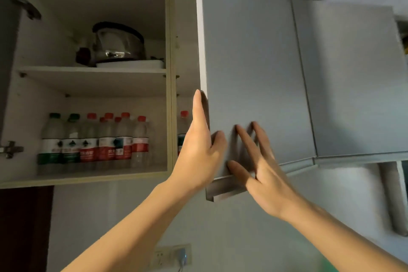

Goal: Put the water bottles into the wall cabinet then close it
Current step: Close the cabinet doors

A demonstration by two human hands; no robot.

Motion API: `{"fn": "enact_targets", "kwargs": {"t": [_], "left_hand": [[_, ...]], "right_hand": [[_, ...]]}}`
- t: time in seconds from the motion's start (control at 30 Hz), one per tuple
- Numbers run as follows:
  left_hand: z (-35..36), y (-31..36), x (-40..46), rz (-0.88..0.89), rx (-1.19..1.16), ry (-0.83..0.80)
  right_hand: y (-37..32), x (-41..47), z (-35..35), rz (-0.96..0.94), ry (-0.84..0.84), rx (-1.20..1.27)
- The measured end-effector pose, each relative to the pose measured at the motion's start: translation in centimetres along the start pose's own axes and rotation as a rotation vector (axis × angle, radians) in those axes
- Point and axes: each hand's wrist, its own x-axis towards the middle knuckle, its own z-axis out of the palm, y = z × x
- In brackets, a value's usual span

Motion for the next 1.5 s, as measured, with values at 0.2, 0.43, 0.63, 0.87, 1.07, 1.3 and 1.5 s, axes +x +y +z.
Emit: {"fn": "enact_targets", "kwargs": {"t": [0.2, 0.43, 0.63, 0.87, 1.07, 1.3, 1.5], "left_hand": [[-1.5, -5.9, 0.9, -0.120, 0.089, 0.112], [-3.1, -12.4, 2.1, -0.192, 0.208, 0.242], [-3.0, -16.7, 3.6, -0.270, 0.249, 0.312], [-3.4, -20.3, 5.3, -0.327, 0.316, 0.350], [-4.1, -22.2, 5.4, -0.346, 0.438, 0.266], [-4.9, -23.1, 5.2, -0.298, 0.529, 0.195], [-4.7, -22.0, 4.8, -0.356, 0.699, 0.163]], "right_hand": [[2.6, 2.5, 5.3, -0.063, -0.001, -0.230], [5.3, 5.7, 8.6, -0.086, -0.020, -0.378], [8.1, 7.9, 9.8, -0.080, -0.007, -0.516], [11.0, 9.6, 11.6, -0.130, 0.060, -0.580], [12.5, 10.1, 13.2, -0.178, 0.124, -0.587], [13.9, 10.4, 14.1, -0.231, 0.202, -0.594], [14.2, 10.5, 13.8, -0.260, 0.221, -0.521]]}}
